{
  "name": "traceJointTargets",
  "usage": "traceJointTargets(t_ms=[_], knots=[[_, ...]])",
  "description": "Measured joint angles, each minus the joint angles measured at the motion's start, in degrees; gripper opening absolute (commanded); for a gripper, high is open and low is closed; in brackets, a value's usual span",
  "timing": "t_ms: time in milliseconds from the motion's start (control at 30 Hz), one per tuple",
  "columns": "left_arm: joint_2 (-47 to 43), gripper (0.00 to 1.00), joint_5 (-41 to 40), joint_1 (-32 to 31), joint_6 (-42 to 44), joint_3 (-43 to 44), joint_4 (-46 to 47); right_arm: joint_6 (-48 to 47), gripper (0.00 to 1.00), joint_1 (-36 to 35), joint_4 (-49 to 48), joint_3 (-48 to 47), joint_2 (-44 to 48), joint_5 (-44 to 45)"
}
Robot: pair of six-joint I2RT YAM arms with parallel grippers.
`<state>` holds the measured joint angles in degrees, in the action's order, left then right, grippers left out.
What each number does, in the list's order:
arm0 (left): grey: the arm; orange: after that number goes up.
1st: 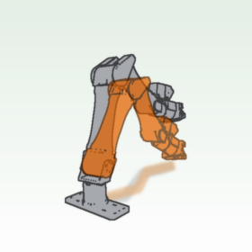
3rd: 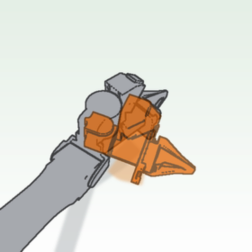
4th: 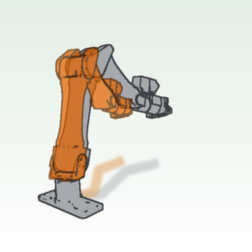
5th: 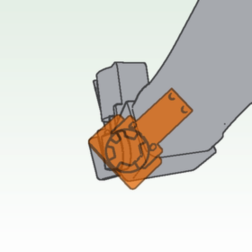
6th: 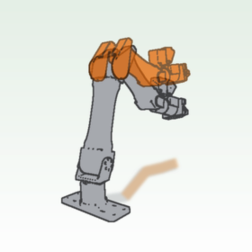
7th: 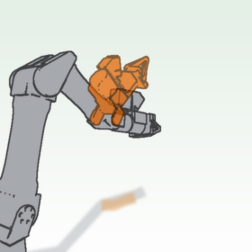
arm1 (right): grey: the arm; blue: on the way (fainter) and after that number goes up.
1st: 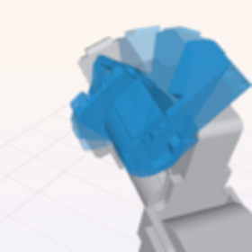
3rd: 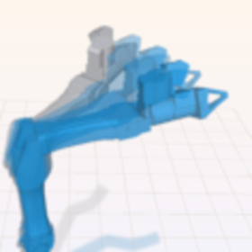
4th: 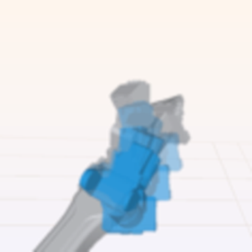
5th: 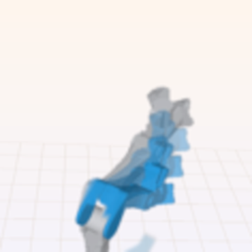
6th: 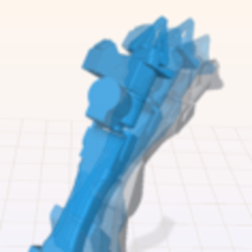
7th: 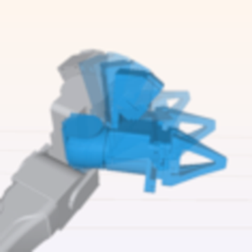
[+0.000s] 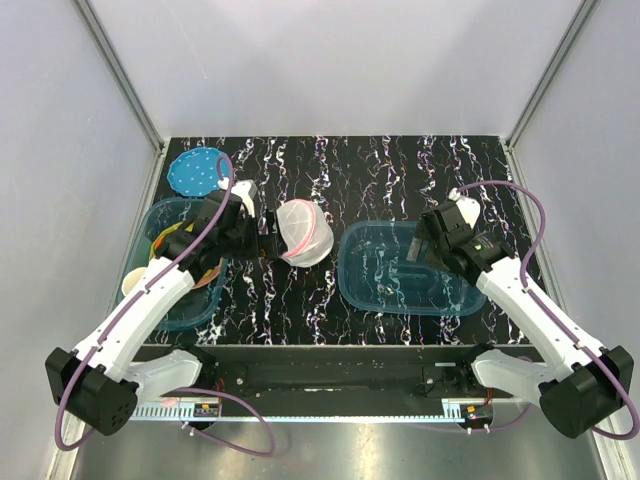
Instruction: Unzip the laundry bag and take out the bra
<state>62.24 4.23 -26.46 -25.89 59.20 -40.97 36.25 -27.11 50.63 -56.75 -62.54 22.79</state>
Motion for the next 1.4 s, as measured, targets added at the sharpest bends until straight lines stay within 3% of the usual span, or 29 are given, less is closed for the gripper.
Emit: traceJointTargets(t_ms=[333,567,800,1000,1067,1167,1200,1233,1400], knots=[[-2.6,0.99,-1.4,0.1,1.2,-0.1,-0.5,0.0,1.00,0.0,-3.6,0.2,0.7,-4.4],[-2.6,0.99,-3.6,3.6,0.1,-1.0,-3.2,1.5,1.00,-1.2,-12.6,0.2,-0.2,-12.1],[-2.6,0.99,-3.5,9.6,-1.6,-2.8,-5.2,4.0,1.00,-12.5,-23.4,-10.2,-17.9,-14.9],[-4.8,0.99,-2.3,11.0,-1.1,-2.8,-7.1,5.7,0.99,-15.7,-31.3,-16.5,-29.8,-18.9],[-5.2,0.99,-2.0,11.3,-1.0,-2.8,-7.4,6.2,0.92,-15.9,-33.2,-18.4,-33.6,-20.4],[-5.3,0.99,-1.7,11.6,-0.9,-2.8,-7.6,6.6,0.51,-16.0,-35.4,-21.6,-39.7,-23.1],[-5.3,0.99,-1.6,11.6,-0.9,-2.8,-7.6,6.7,0.29,-16.0,-35.9,-22.4,-41.3,-23.8],[-5.3,0.99,-1.5,11.6,-0.8,-2.8,-7.7,6.7,0.00,-16.0,-36.2,-23.2,-42.7,-24.5],[-5.3,0.99,-1.2,12.0,0.5,-2.8,-7.9,4.9,0.00,-16.0,-36.2,-24.1,-44.2,-27.2]])
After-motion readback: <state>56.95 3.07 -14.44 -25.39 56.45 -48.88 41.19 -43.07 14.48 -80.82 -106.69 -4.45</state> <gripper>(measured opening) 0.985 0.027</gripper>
